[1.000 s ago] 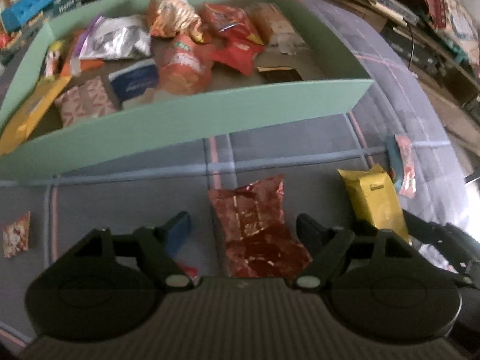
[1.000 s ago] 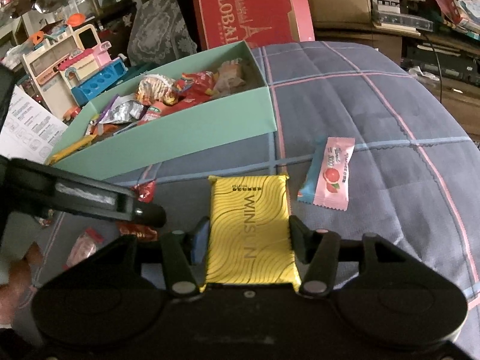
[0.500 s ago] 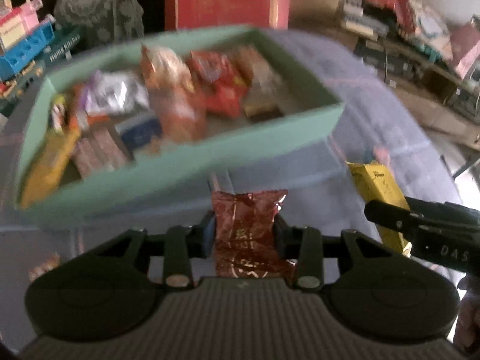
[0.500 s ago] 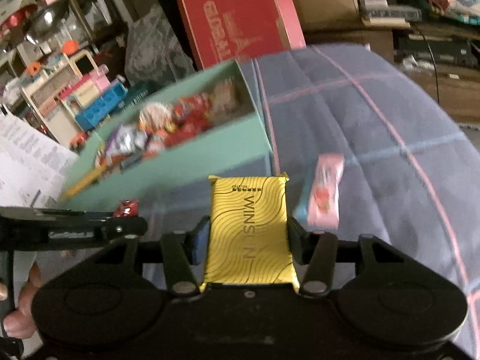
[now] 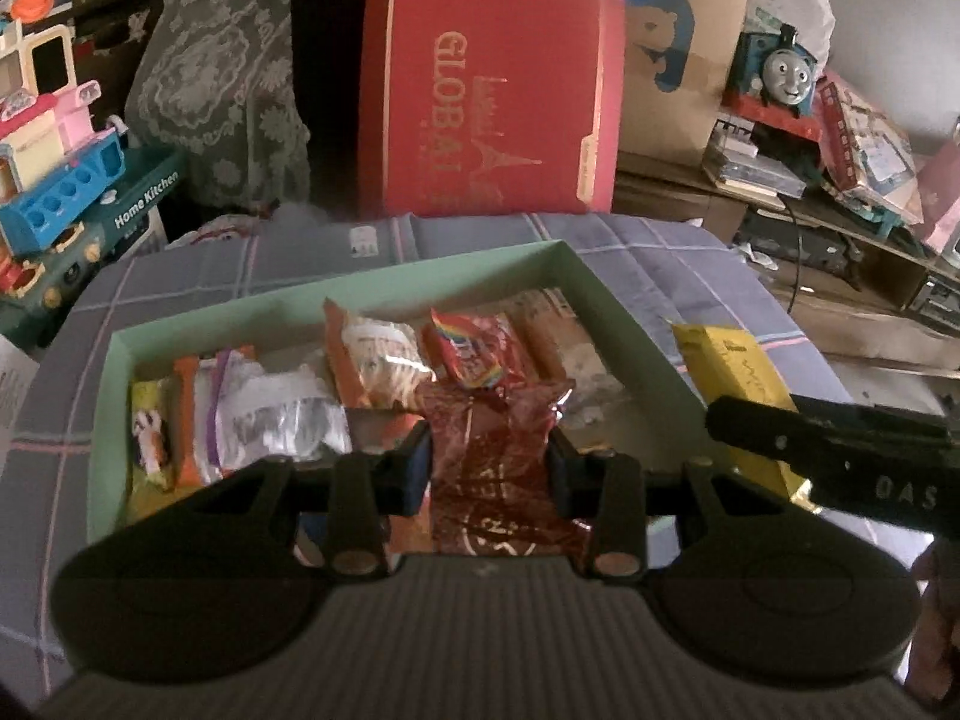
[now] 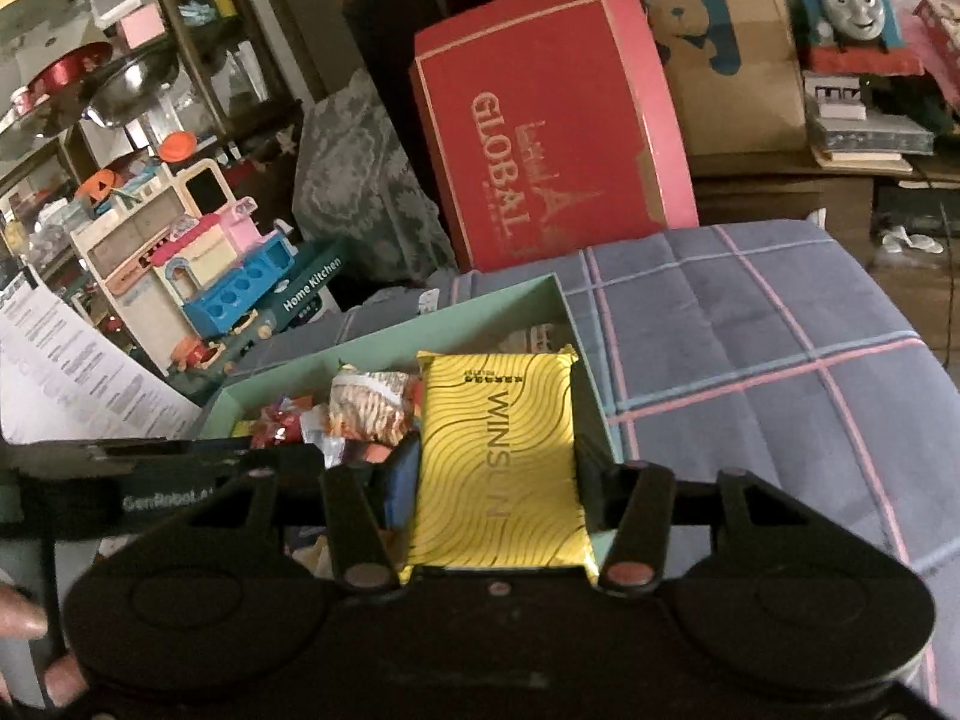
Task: Organize snacks
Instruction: 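Carry both snacks into the green tray and open both tools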
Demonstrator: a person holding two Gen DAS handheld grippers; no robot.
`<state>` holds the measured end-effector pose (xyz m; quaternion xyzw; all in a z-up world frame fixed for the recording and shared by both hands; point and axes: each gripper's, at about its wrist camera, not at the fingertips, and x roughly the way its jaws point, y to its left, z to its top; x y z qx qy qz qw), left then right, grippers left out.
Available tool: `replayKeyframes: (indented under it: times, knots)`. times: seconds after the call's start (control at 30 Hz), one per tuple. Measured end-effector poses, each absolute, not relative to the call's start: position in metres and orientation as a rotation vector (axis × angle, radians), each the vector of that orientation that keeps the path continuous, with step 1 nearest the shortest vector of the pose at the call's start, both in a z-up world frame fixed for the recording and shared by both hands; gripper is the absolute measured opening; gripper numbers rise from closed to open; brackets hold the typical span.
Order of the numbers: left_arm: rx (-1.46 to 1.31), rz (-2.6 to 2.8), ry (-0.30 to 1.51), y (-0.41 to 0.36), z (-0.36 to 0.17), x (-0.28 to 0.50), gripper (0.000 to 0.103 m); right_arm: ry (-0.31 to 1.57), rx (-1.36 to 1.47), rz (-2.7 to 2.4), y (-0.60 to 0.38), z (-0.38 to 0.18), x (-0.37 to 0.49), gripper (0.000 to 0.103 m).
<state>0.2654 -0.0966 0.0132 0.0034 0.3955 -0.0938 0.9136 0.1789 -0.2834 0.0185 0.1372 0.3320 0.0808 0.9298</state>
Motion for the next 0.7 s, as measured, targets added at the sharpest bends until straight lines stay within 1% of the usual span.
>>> replayKeyframes:
  times: [0.17,0.23,0.27,0.3,0.33,0.37,0.4,0.43,0.53,0.7]
  knots:
    - [-0.007,-0.194,0.852,-0.094,-0.004,0.28,0.037,0.712,0.271,0.149,-0.279,0.006,0.198,0.052]
    - [-0.016,-0.194,0.865,-0.094,-0.01,0.284,0.038,0.721,0.267,0.147,-0.279,0.001,0.203,0.054]
    - [-0.018,-0.194,0.873,-0.094,-0.014,0.286,0.041,0.724,0.266,0.153,-0.278,-0.001,0.205,0.056]
    - [-0.015,-0.187,0.881,-0.094,-0.017,0.287,0.052,0.728,0.268,0.154,-0.277,-0.001,0.207,0.059]
    - [-0.009,-0.175,0.892,-0.095,-0.02,0.288,0.064,0.732,0.271,0.156,-0.276,-0.001,0.207,0.071]
    - [-0.005,-0.16,0.894,-0.094,-0.023,0.287,0.085,0.726,0.278,0.157,-0.276,-0.001,0.206,0.079]
    - [-0.001,-0.141,0.887,-0.093,-0.025,0.286,0.099,0.71,0.281,0.156,-0.276,0.001,0.204,0.09]
    - [0.003,-0.122,0.878,-0.092,-0.025,0.283,0.102,0.698,0.279,0.155,-0.276,0.003,0.202,0.097]
    - [-0.006,-0.101,0.89,-0.087,-0.028,0.281,0.103,0.668,0.265,0.151,-0.276,0.008,0.196,0.103]
    - [-0.021,-0.095,0.905,-0.083,-0.028,0.273,0.103,0.668,0.273,0.141,-0.28,0.012,0.188,0.103]
